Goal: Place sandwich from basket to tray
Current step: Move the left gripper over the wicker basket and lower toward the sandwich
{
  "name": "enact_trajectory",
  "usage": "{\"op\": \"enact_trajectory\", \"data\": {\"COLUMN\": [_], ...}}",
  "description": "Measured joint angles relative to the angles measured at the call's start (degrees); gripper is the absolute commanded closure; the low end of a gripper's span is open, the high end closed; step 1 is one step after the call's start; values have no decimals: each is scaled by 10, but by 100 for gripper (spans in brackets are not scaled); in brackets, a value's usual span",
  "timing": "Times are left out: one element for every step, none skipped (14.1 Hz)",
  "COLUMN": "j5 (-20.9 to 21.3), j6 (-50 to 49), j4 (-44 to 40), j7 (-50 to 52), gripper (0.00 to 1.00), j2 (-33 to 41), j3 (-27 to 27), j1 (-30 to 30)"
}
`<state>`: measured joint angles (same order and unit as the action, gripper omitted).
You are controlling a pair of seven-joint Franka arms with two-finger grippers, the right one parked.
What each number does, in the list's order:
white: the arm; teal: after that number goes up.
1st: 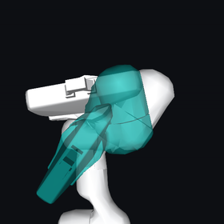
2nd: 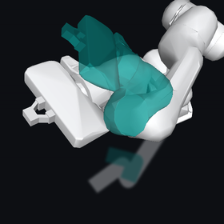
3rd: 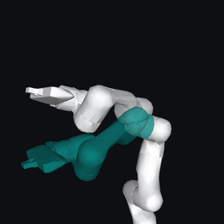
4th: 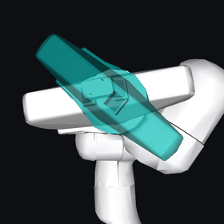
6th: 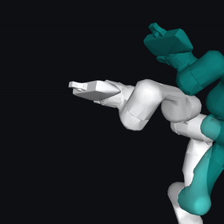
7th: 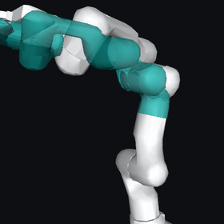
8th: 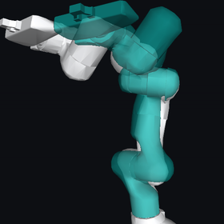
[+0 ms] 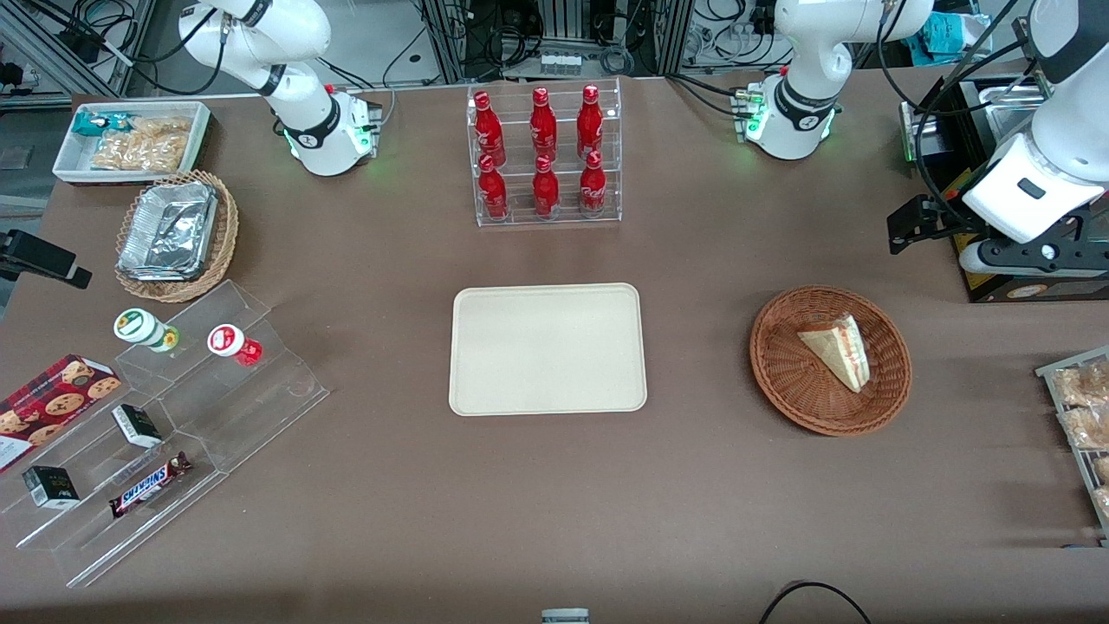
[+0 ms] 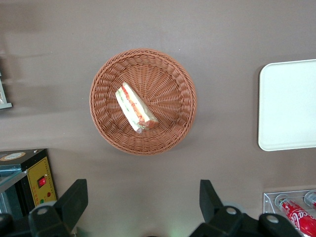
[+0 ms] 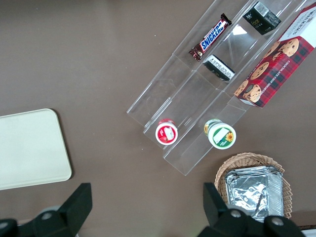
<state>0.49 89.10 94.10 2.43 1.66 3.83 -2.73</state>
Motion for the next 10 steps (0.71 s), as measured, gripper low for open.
{"op": "enact_trajectory", "data": {"j5": [0, 0, 0, 0, 0, 0, 0, 0, 0, 1], "j6": [0, 0, -1, -1, 0, 3, 11, 31, 63, 102], "j4": [0, 1, 2, 5, 10, 18, 29, 47, 72, 103], "j7": [0, 0, 0, 0, 0, 0, 0, 0, 0, 0], "gripper": [0, 0, 0, 0, 0, 0, 0, 0, 0, 0], "j2": [0, -1, -2, -6, -12, -20, -29, -39, -45, -50], "j3": [0, 0, 0, 0, 0, -1, -2, -5, -8, -10], "j1": [0, 0, 0, 0, 0, 0, 0, 1, 1, 1]}}
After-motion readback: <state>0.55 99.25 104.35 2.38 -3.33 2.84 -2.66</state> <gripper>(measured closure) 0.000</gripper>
